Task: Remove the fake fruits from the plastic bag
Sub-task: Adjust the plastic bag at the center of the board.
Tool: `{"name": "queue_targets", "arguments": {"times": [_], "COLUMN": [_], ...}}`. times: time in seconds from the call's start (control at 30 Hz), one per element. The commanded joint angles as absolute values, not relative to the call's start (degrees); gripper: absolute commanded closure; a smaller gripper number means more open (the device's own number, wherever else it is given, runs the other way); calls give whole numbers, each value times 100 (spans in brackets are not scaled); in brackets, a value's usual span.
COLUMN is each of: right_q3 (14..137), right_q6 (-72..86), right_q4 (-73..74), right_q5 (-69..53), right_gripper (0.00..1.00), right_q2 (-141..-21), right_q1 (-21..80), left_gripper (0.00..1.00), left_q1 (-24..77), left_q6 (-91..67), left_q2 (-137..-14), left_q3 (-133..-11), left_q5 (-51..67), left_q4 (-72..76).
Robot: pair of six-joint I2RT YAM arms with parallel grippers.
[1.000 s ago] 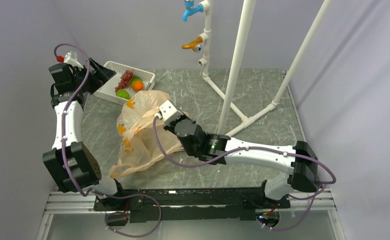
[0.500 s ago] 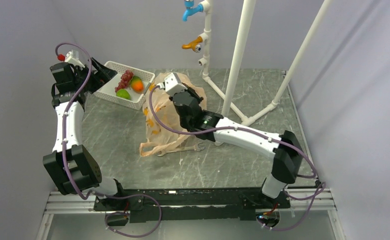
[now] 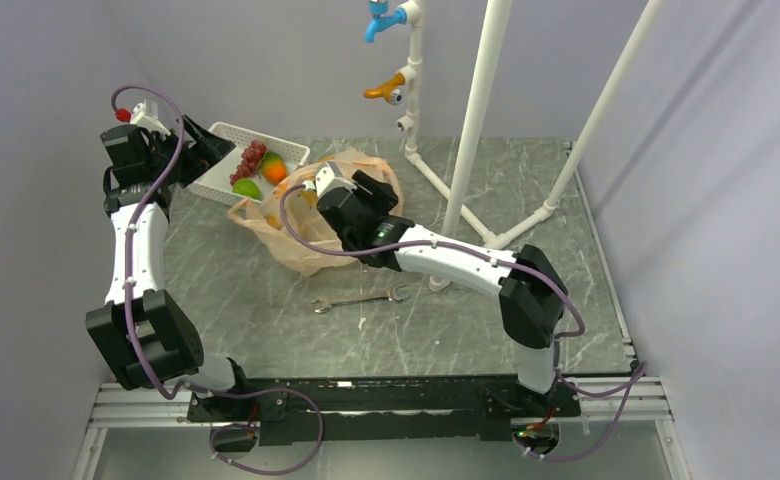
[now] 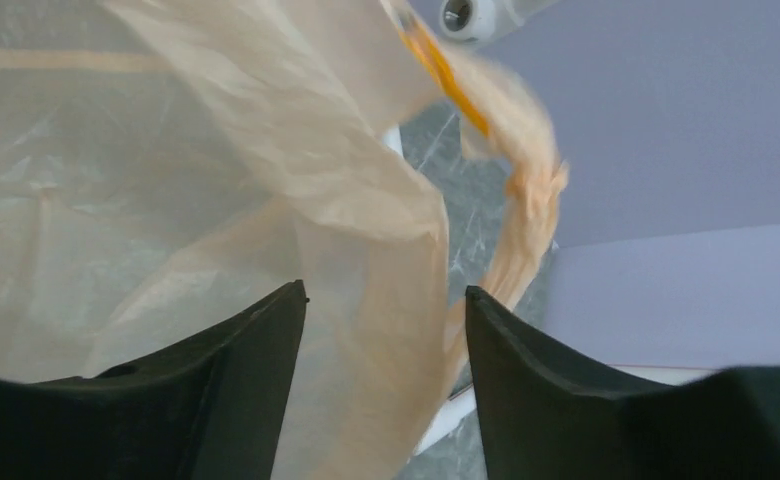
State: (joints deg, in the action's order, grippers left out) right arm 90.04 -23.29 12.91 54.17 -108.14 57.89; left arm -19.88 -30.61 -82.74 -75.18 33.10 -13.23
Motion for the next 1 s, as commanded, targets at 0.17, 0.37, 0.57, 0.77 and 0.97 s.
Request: {"name": "queue_targets", "arguments": {"times": [0.17,0.37,0.57,0.77,0.97], "right_q3": [8761,8431,8085,7501,7469], "right_q6": [-572,-16,151,82,53], "right_q4": [2809,3132,2863,2026,1972], "right_q5": [4500,3643,3121,2507,2390], "right_gripper": [13,10,10,9,6], "right_q2": [-9997,-9245,-8467,-7694,-7213], "right_q1": [5779,5837,6025,6026,6014], "left_gripper": [4,3,3,1,1], "left_q1": [-1926,-1814,-1493,-771,460], "left_q6": [-2921,-2838,-2575,-2316,-1455], "left_q2": [-8139,-8154,-8139,-7808,-7155], "left_q3": [-7508,-7537,-7594,-7442,-7226], "left_q5": [3342,3270,3050,2859,2143], "left_q4": [-1201,-1258,-1427,-1322,-1342]}}
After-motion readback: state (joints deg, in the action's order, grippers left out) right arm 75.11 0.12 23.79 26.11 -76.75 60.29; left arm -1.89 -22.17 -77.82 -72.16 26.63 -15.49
